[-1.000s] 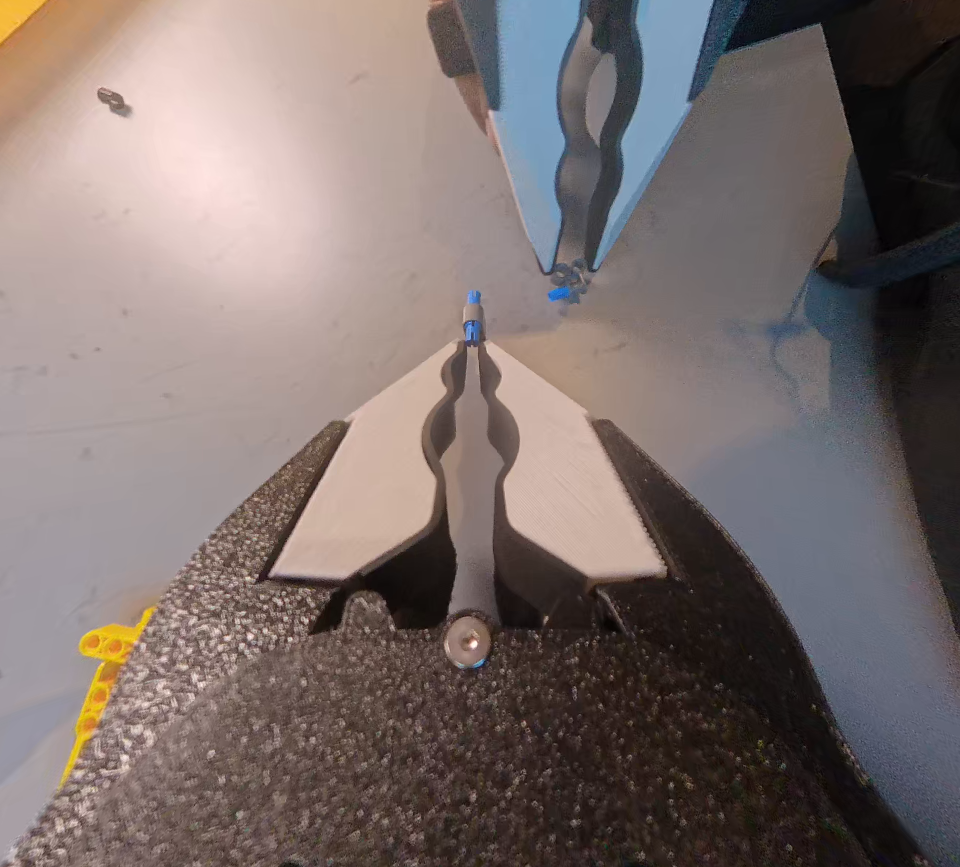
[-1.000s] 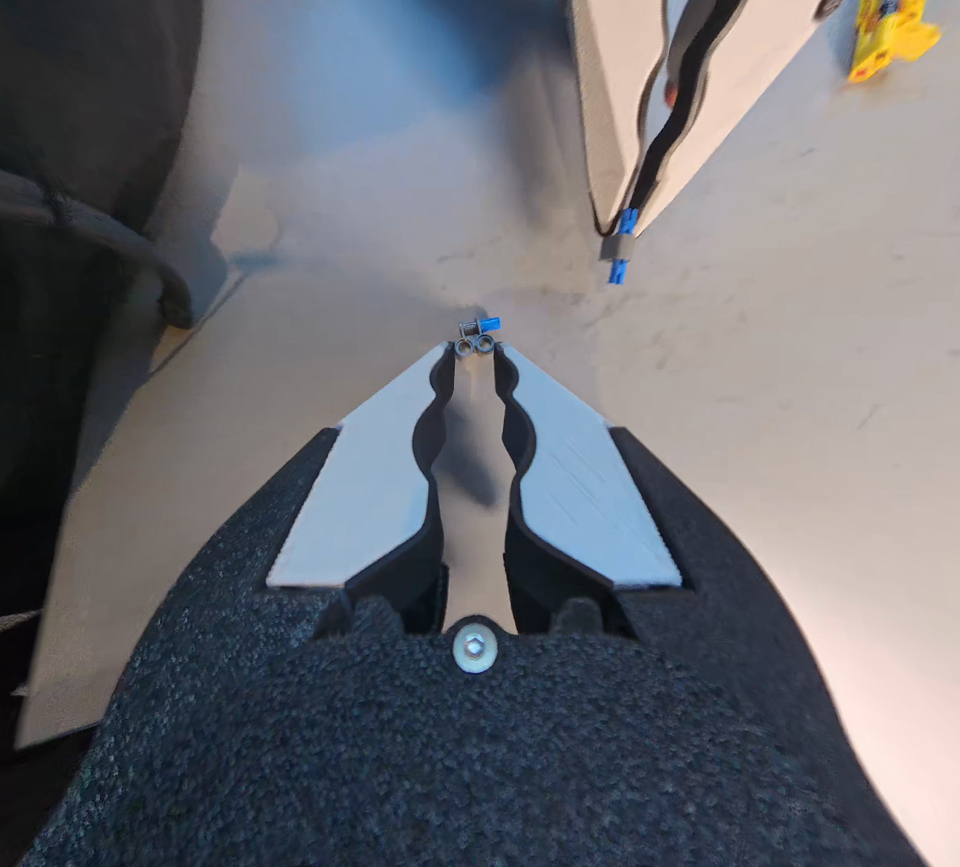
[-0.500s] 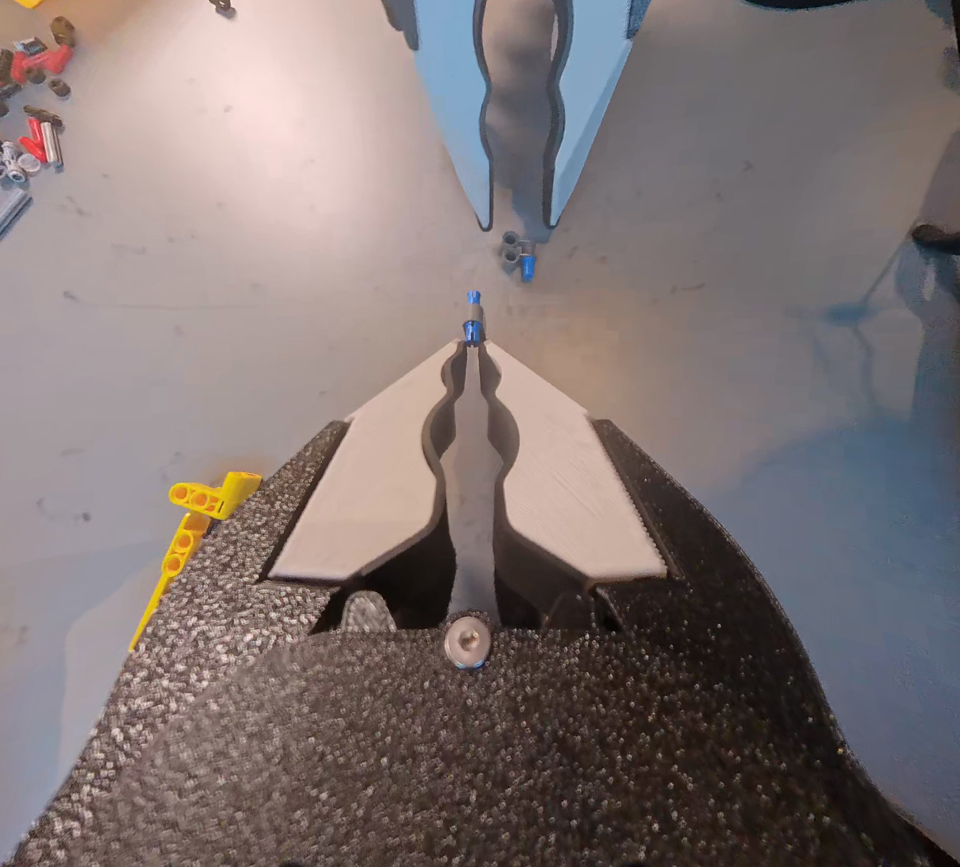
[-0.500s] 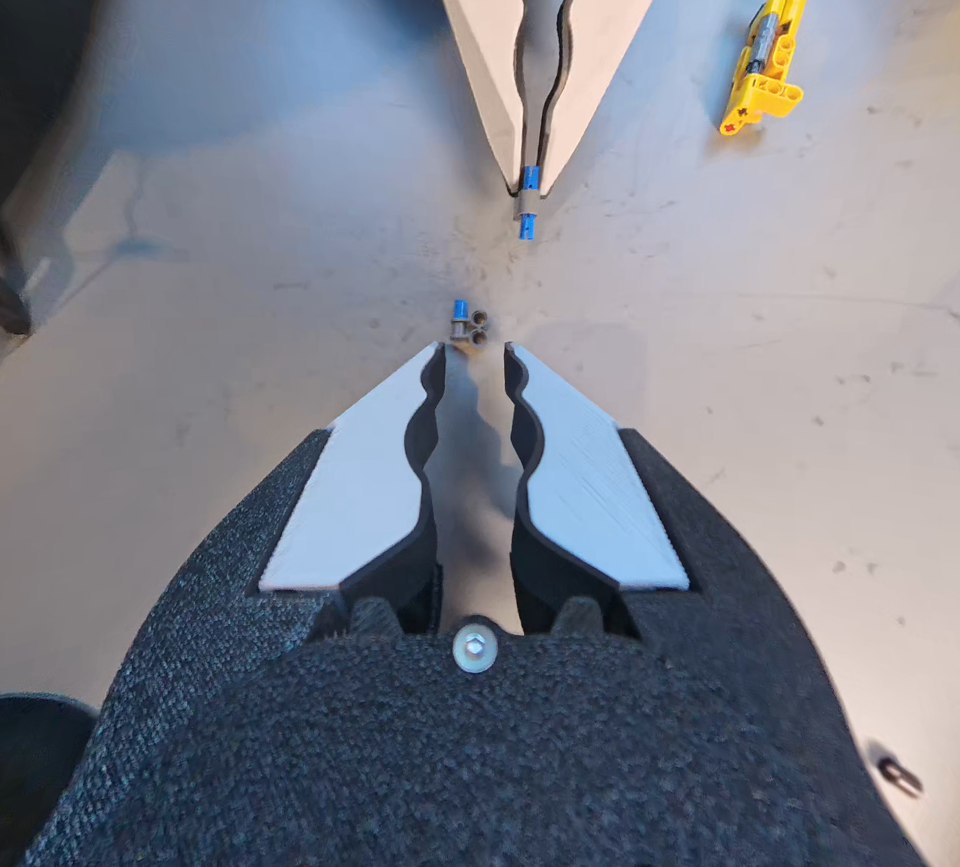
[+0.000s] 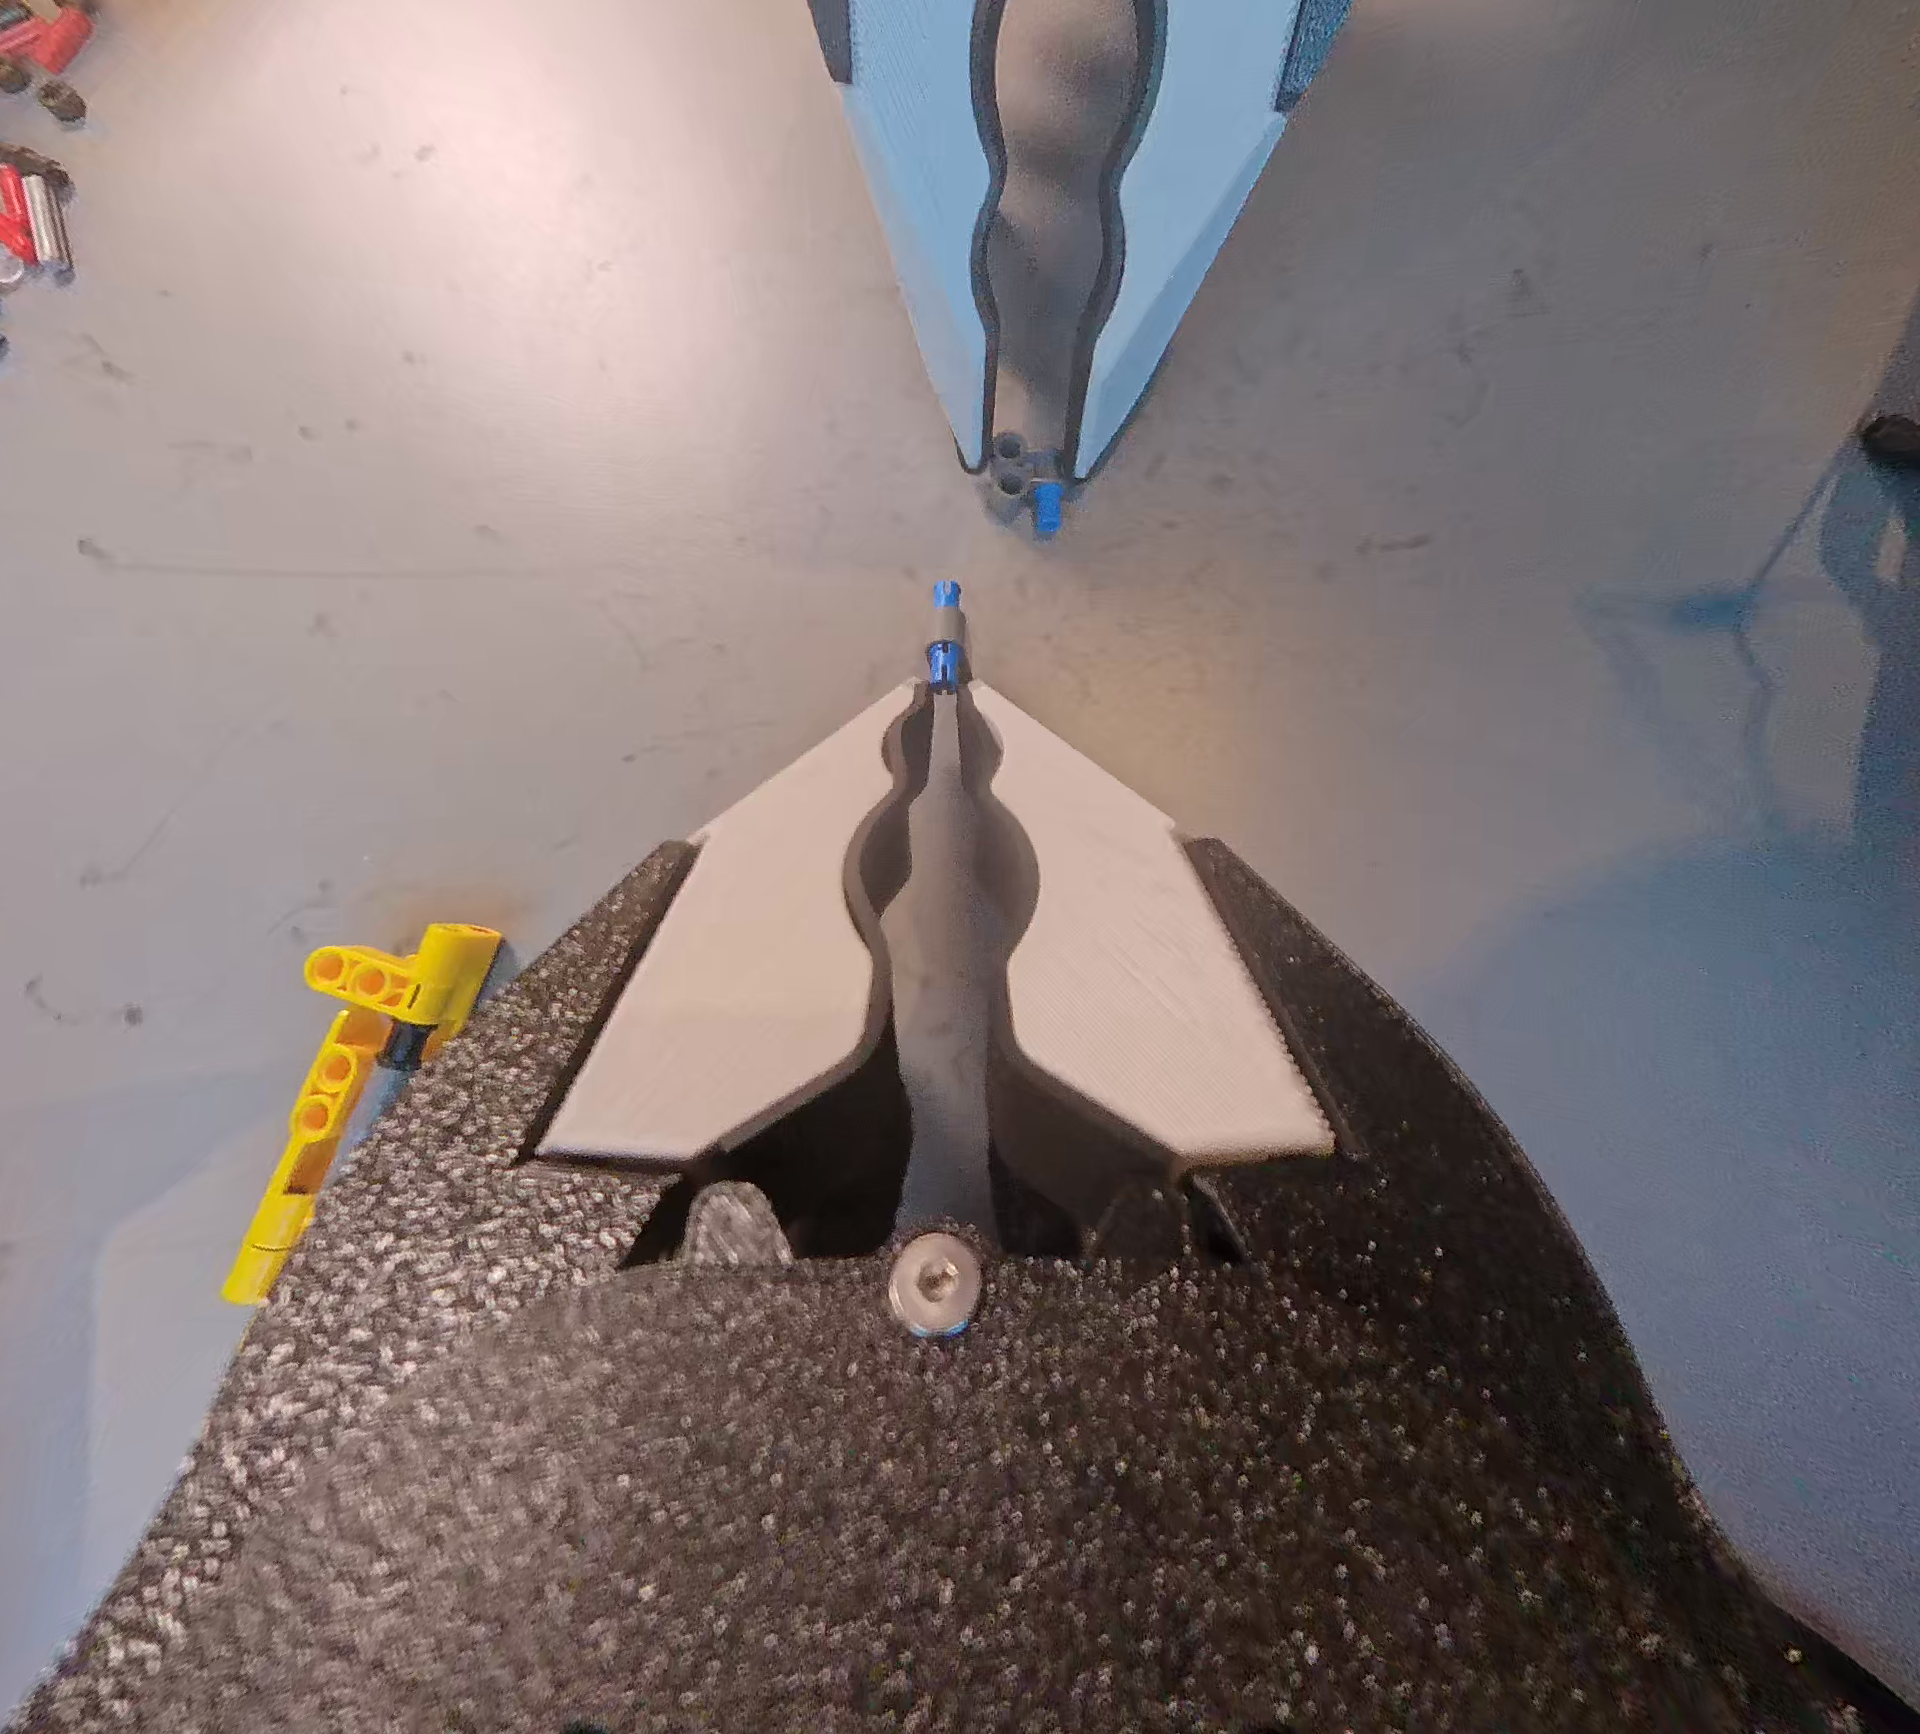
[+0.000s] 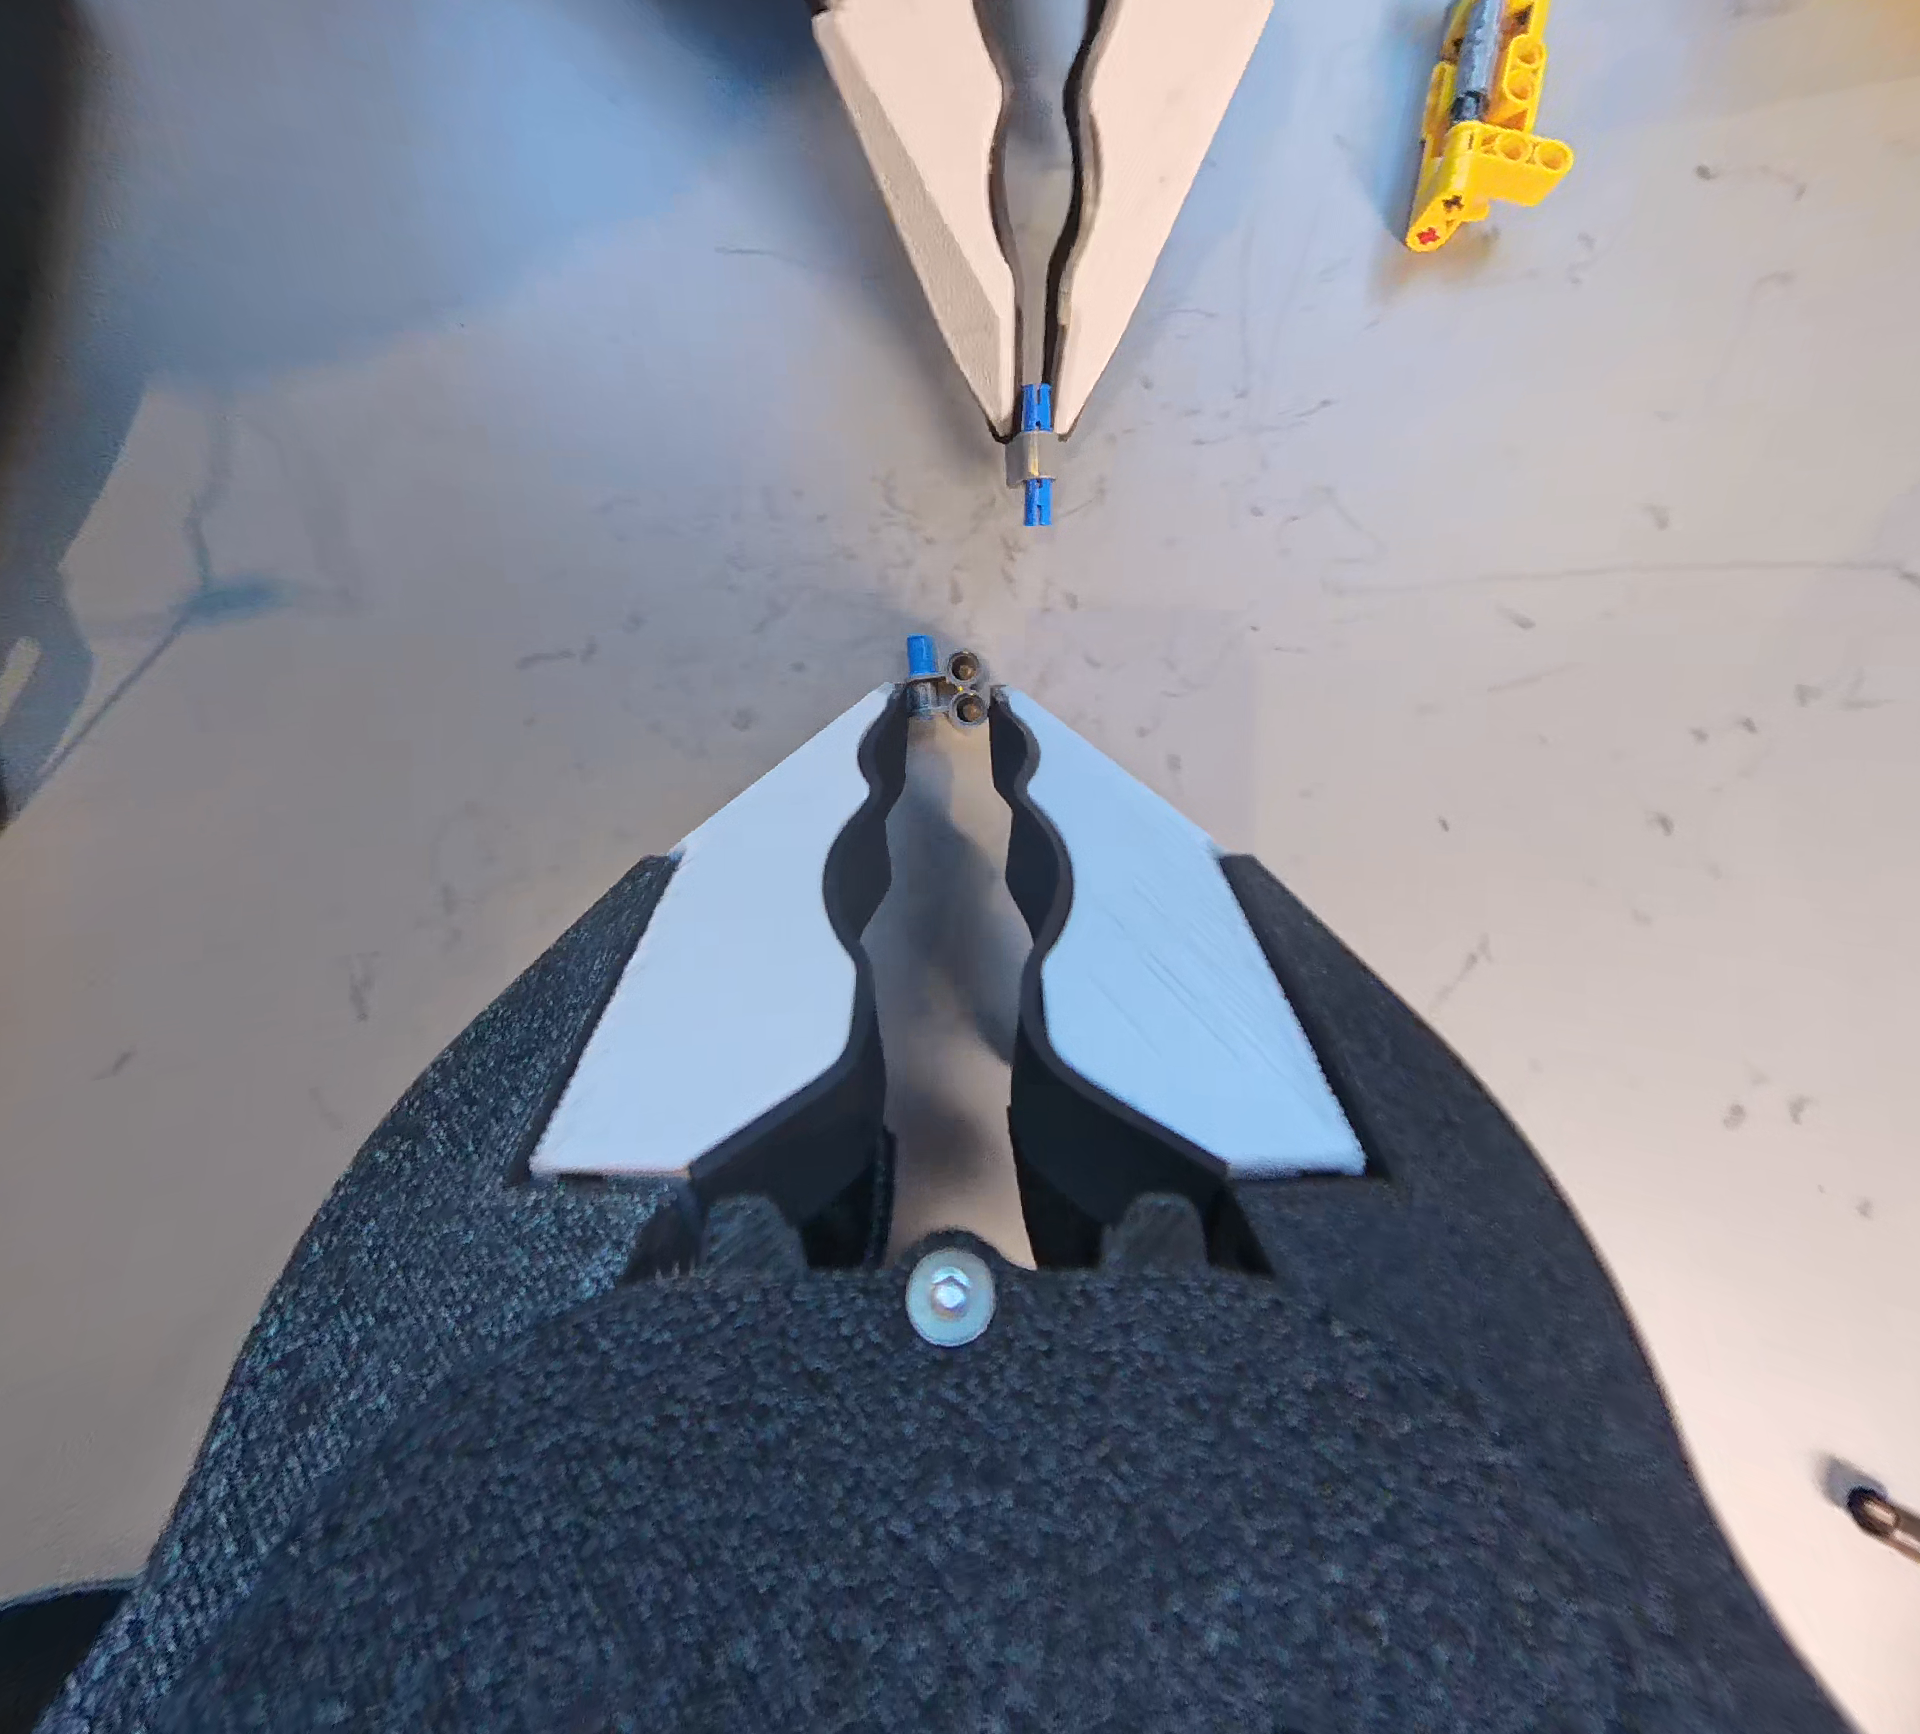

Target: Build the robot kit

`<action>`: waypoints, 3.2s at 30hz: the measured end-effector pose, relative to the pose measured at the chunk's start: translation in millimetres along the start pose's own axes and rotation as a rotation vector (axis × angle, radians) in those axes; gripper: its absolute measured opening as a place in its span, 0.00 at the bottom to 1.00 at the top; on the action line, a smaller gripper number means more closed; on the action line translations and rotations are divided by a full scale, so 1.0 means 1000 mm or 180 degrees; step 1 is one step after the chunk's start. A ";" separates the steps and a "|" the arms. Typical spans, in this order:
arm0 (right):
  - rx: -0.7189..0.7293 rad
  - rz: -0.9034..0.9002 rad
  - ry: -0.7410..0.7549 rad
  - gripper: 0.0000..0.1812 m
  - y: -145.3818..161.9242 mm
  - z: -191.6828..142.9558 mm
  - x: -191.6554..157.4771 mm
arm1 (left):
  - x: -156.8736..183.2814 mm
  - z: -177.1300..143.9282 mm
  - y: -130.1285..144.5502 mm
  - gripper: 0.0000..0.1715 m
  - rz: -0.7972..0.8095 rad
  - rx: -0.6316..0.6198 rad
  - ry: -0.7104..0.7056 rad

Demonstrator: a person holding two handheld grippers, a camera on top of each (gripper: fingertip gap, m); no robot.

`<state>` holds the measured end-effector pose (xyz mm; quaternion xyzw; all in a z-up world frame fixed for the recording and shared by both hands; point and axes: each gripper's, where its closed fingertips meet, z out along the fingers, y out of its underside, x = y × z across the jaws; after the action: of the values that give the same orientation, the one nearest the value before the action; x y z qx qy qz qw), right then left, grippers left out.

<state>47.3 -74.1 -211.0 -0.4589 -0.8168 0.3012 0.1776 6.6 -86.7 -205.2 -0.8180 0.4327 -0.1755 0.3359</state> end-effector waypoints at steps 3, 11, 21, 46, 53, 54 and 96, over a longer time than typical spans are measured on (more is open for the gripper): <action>-0.0084 0.0156 0.0158 0.08 0.004 -0.003 0.008 | 0.000 0.001 0.001 0.02 -0.0008 -0.0008 0.0002; -0.0002 0.0298 0.0318 0.08 0.008 -0.007 0.016 | -0.003 0.003 0.004 0.02 -0.0048 -0.0030 -0.0011; 0.0584 0.0064 0.0535 0.08 -0.016 -0.022 0.026 | -0.004 -0.002 0.005 0.10 -0.0168 0.0041 0.0085; 0.2631 -0.0969 0.1423 0.08 -0.122 -0.101 -0.002 | 0.027 -0.094 -0.121 0.09 -0.1914 0.2967 0.2574; 0.2401 -0.0874 0.1415 0.07 -0.111 -0.094 0.006 | 0.018 -0.082 -0.114 0.09 -0.1687 0.2767 0.2020; 0.2376 -0.0763 0.1367 0.07 -0.109 -0.093 0.009 | 0.016 -0.080 -0.112 0.09 -0.1577 0.2719 0.1817; -0.0390 0.0614 0.0795 0.08 0.004 -0.002 0.024 | -0.015 -0.008 -0.001 0.20 -0.0160 0.0317 -0.0033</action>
<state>38.5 -51.1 -212.2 -0.5790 -0.7573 0.2071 0.2197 -5.8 -76.4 -198.5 -0.8118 0.4010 -0.2009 0.3739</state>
